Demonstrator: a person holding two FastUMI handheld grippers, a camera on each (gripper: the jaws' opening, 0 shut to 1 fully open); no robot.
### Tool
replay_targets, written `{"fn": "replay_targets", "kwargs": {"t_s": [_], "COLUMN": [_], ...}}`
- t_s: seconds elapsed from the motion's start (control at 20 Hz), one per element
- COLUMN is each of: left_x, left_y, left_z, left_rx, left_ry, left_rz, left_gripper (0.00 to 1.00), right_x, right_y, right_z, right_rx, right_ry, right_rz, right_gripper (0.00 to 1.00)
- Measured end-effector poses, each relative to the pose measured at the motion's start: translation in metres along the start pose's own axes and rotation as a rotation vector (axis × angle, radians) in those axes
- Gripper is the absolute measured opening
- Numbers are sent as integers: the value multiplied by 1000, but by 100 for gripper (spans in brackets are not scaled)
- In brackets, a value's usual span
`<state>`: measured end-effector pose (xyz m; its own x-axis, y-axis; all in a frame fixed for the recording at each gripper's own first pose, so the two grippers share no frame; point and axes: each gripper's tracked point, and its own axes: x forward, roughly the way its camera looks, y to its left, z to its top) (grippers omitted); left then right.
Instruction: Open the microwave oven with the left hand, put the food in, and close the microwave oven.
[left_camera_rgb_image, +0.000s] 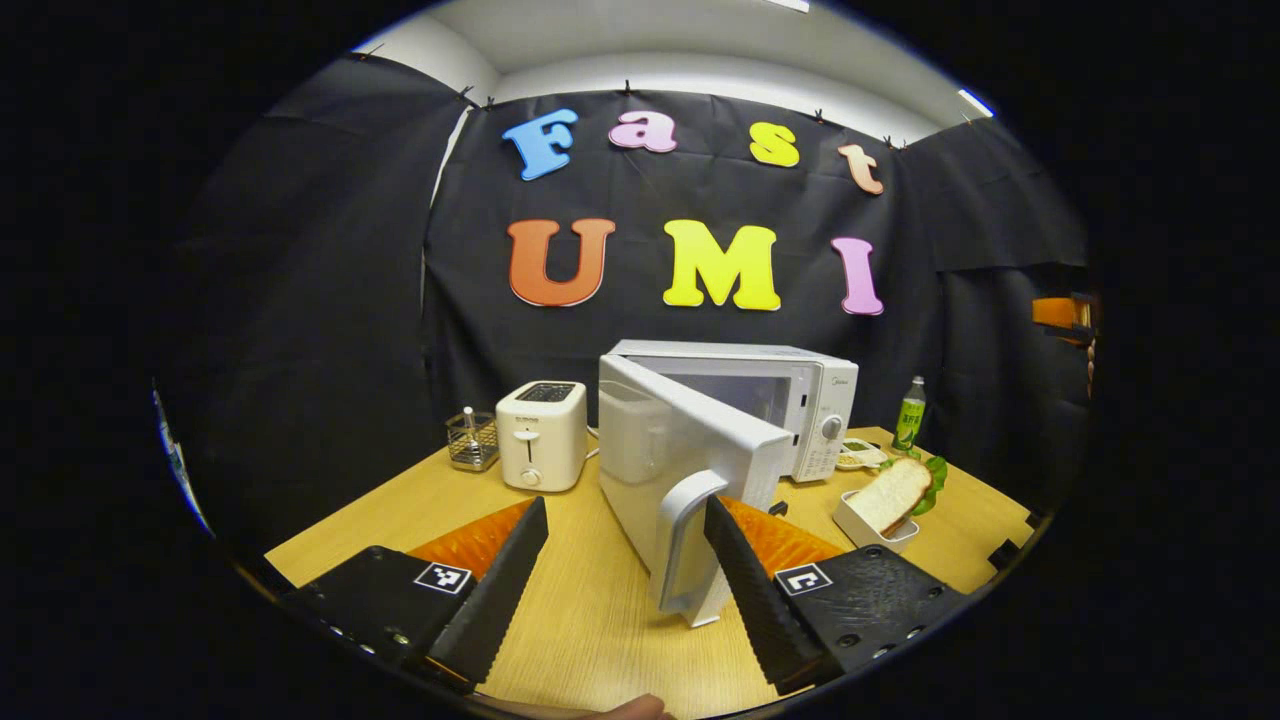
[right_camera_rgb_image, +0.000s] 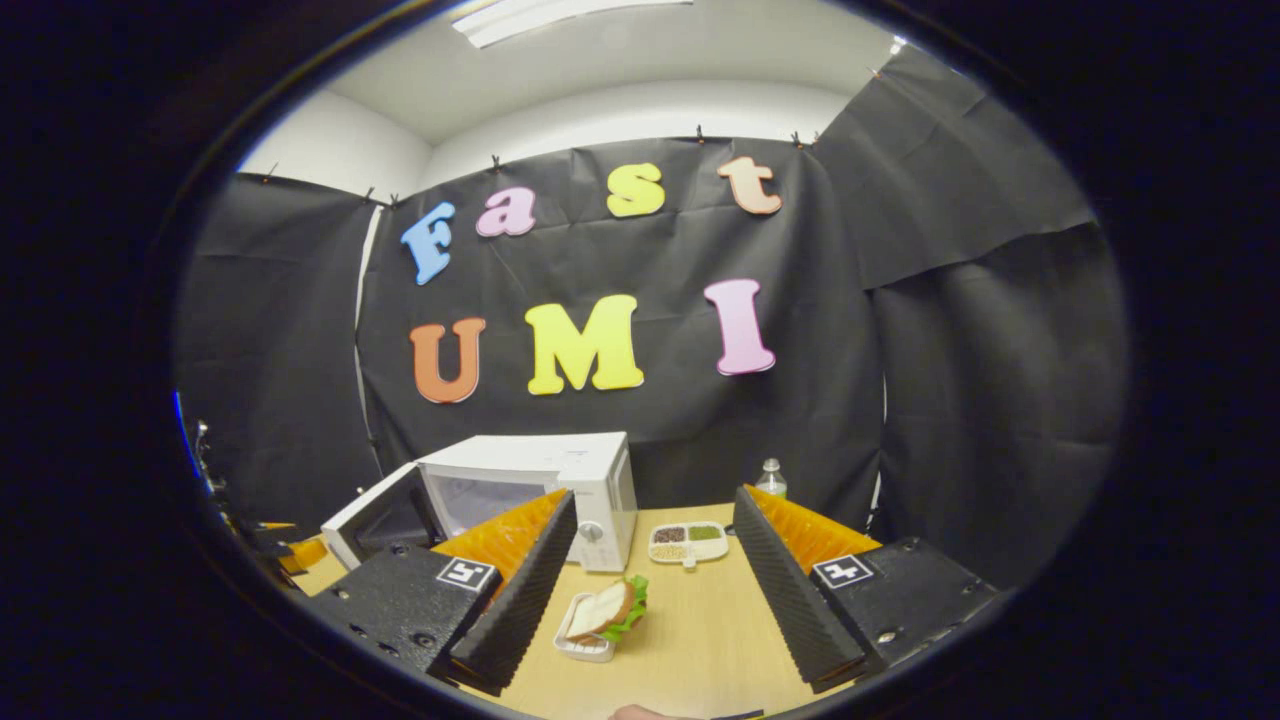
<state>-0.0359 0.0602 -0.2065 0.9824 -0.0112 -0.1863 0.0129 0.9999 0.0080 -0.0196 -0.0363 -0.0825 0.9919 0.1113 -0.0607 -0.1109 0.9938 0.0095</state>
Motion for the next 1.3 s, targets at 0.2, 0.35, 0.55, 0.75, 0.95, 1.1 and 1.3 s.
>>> {"fn": "replay_targets", "kwargs": {"t_s": [0.2, 0.35, 0.55, 0.75, 0.95, 1.1, 1.3], "left_x": [-11, -11, -11, -8, -8, -8, -6], "left_y": [1, 2, -1, -12, -22, -17, -28], "left_z": [22, 36, 61, 88, 117, 138, 147], "left_rx": [-17, -11, 5, 3, 8, 2, -5], "left_ry": [-24, -40, -58, -93, -162, -242, -257], "left_rz": [-3, 11, 38, 43, 52, 79, 75], "left_gripper": [95, 96, 95, 95, 95, 95, 95], "right_x": [16, 33, 64, 97, 121, 132, 142], "right_y": [2, -3, 4, 5, 6, 13, 11], "right_z": [-3, -13, -43, -88, -144, -172, -211], "right_rx": [-42, -72, -77, -47, 74, 197, 294], "right_ry": [45, 107, 302, 565, 833, 963, 1084], "right_rz": [29, 40, 144, 250, 313, 372, 405], "right_gripper": [100, 91, 92, 100, 100, 87, 80]}}
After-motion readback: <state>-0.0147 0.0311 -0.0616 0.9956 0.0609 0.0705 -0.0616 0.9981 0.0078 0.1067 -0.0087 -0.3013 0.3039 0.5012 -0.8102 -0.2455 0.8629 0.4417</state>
